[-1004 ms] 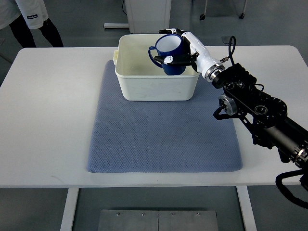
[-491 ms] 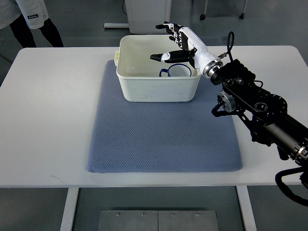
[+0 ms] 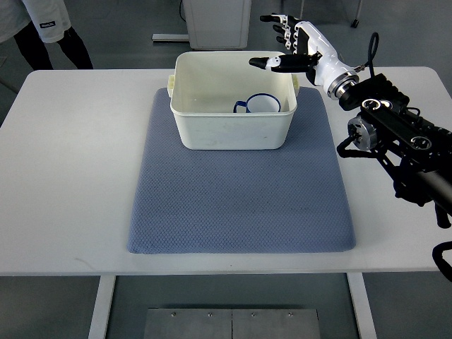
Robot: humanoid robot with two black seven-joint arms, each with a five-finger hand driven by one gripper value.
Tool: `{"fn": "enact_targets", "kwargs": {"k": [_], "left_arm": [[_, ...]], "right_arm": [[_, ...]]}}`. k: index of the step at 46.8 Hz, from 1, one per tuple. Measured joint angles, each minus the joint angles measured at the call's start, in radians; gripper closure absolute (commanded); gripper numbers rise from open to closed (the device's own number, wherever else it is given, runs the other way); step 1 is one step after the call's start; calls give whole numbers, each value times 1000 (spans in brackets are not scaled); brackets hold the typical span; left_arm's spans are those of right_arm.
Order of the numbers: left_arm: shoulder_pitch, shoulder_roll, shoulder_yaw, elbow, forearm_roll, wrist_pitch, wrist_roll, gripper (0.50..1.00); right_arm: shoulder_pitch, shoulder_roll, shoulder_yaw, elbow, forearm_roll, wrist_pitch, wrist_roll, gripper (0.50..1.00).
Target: Place cup in box with right hand
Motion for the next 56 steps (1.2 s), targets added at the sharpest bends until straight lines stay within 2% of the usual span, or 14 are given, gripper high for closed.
{"fn": "enact_targets", "kwargs": {"k": [11, 34, 56], "left_arm": [[0, 0, 0, 0, 0, 0, 0, 500], [0, 0, 0, 0, 0, 0, 0, 500], [0, 0, 0, 0, 0, 0, 0, 500]], "right_arm": [[-51, -17, 156, 0, 11, 13, -80, 505], [-180, -27, 423, 0, 13, 52, -184, 500], [-287, 15, 585, -5, 36, 39, -184, 500]]}}
